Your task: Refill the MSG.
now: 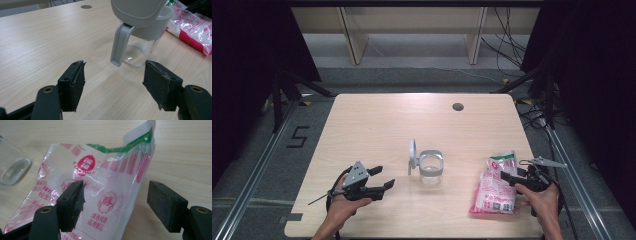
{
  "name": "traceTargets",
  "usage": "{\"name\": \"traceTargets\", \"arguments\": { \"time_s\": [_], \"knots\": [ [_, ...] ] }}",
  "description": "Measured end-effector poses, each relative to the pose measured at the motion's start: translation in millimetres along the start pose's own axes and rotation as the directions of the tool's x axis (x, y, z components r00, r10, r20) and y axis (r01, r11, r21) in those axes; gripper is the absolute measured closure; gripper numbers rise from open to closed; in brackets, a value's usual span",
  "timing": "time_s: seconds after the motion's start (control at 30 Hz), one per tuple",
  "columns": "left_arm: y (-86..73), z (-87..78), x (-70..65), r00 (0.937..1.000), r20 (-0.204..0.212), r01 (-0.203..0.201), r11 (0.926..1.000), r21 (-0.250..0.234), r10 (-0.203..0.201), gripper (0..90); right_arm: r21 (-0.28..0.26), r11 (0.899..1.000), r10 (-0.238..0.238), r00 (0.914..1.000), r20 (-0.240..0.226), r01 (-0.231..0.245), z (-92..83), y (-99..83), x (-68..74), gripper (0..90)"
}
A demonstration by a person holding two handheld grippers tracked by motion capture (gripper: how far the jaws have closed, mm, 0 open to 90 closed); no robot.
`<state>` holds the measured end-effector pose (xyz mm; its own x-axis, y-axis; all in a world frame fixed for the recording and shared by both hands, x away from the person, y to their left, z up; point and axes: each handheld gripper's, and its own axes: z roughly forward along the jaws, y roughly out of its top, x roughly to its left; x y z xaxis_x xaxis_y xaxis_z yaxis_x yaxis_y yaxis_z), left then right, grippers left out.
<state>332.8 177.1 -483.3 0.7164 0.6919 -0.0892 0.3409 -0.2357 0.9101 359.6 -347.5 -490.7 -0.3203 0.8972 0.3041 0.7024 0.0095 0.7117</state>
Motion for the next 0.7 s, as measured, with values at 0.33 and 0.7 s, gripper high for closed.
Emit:
{"name": "traceTargets", "arguments": {
  "time_s": [0.33, 0.7],
  "knots": [
    [-0.2, 0.4, 0.0, 1.0, -0.001, 0.003, 1.0, 0.003, -0.003, 32.9, 0.027, 1.0, 0.009, 0.9995, -0.029, -0.009, 4.0, -0.7, -0.8, 40.2],
    [-0.5, 1.2, -0.6, 1.0, 0.005, 0.003, 1.0, 0.0, -0.003, 32.9, 0.023, 1.0, 0.007, 0.998, -0.062, -0.006, 9.6, 0.1, 0.4, 55.8]
  ]
}}
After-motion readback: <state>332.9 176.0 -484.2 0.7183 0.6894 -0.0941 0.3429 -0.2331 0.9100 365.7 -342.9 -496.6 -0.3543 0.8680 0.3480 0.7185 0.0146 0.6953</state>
